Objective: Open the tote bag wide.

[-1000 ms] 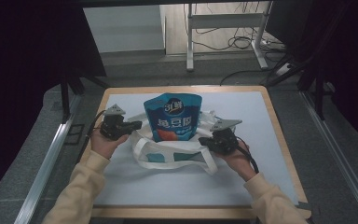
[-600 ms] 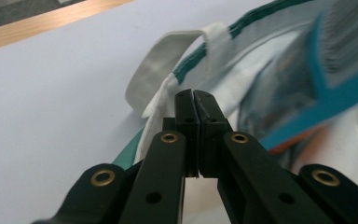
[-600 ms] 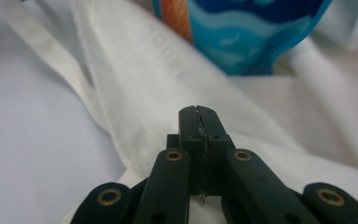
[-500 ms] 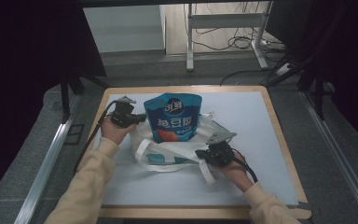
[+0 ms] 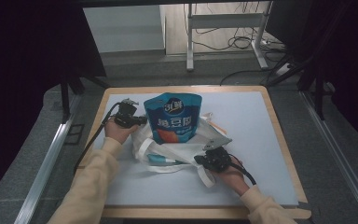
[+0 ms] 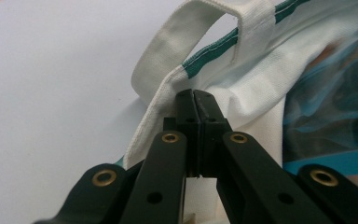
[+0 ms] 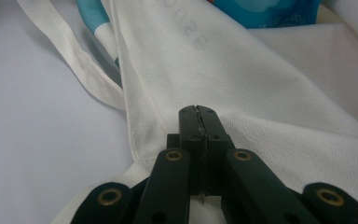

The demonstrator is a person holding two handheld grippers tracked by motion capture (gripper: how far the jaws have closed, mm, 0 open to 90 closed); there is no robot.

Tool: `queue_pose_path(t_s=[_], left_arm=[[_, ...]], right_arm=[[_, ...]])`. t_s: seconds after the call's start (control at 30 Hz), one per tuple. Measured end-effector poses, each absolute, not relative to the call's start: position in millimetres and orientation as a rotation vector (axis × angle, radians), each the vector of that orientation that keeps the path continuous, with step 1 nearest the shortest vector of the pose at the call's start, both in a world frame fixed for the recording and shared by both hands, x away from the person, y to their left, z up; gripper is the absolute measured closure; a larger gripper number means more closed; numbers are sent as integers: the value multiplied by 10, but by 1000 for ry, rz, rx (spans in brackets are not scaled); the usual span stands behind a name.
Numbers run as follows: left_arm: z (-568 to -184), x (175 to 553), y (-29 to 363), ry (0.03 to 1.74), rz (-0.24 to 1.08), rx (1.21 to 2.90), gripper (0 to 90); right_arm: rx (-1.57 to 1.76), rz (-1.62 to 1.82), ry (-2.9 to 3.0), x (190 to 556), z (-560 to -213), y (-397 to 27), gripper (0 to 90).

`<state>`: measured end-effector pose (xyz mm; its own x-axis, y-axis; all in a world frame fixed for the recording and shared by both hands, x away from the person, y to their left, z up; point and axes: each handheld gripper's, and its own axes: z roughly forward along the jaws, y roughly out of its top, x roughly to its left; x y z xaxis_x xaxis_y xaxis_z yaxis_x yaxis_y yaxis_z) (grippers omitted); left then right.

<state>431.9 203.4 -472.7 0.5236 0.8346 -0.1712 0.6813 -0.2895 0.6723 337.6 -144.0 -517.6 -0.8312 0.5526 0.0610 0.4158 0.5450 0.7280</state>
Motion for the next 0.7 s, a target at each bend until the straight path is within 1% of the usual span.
queue_pose_path(t_s=[0.2,0.3,0.43,0.6,0.7], left_arm=[[-4577,4097,2086,1156,310,1990,897],[-4475,3944,2112,1112,319,1956,898],[-4380,3753,2100,1052,310,1953,899],[-4403,3563,2056,1010,290,1967,900],[-4466,3495,2030,1005,266,1982,900]], right_arm=[[829,1213,2554,3374,-5043,-1489,888],[828,1255,2504,3382,-4901,-1536,888],[831,1302,2430,3425,-4676,-1611,888],[851,1319,2366,3578,-4420,-1663,888],[876,1287,2354,3740,-4354,-1649,889]])
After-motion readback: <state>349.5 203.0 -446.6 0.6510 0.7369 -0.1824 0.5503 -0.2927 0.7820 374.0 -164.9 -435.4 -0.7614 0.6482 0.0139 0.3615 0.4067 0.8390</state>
